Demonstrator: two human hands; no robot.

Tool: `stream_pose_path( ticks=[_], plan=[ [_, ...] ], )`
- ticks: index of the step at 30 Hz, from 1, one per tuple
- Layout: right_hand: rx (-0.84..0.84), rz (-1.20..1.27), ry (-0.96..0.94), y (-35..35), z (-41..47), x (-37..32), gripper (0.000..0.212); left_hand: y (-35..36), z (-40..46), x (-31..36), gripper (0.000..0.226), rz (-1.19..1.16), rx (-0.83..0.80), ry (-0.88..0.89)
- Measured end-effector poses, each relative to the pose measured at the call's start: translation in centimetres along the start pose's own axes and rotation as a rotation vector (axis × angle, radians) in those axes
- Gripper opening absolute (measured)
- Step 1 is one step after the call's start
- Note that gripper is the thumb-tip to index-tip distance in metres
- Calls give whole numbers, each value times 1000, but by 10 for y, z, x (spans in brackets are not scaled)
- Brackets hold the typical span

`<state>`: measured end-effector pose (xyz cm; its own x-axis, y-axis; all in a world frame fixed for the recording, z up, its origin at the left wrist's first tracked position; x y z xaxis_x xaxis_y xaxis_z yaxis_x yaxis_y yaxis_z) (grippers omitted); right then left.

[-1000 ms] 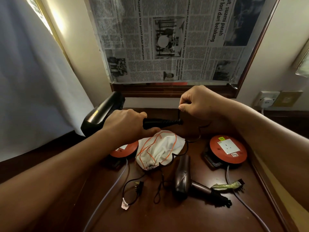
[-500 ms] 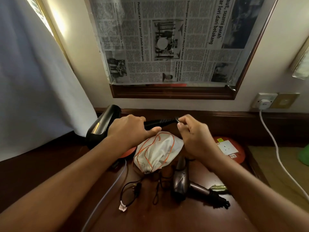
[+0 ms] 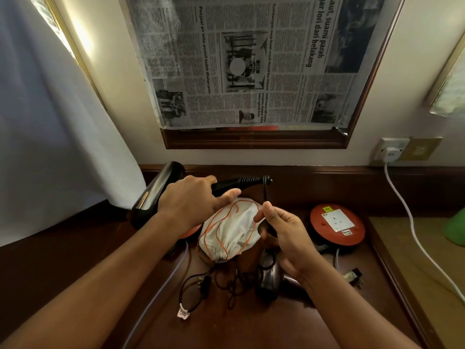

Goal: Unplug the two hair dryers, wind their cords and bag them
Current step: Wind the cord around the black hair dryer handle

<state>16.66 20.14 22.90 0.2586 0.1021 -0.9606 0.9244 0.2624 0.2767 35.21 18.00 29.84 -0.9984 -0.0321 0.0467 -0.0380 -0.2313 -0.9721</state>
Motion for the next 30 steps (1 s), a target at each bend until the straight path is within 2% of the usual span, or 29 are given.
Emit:
stream_pose_path(
  ticks=[6, 10, 20, 26, 30],
  plan=[
    [-242, 104, -45, 1, -2, -4, 21, -6, -2, -2, 78, -67, 21, 15],
    [-261, 78, -52, 1, -1, -8, 21, -9, -1, -4, 78, -90, 31, 11],
    [-382, 249, 187, -2, 9, 14, 26, -15, -6, -4, 72, -170, 42, 78],
    [-438, 167, 237, -18, 37, 6, 23, -23, -9, -4, 70, -170, 23, 165],
    [-457, 16, 281, -24, 53, -19, 10, -29, -10, -2, 71, -139, 11, 211]
  ],
)
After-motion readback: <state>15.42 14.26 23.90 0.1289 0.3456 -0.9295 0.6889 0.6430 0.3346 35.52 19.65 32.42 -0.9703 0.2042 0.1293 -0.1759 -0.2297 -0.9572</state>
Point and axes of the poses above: each hand's wrist, its own z-axis towards the middle knuckle, its own y-axis out of the palm, x = y × z, the point moved 5 cm from there along z, towards the middle knuckle, and after that the axes turned 5 degrees about -y, right-handed, at the moved point
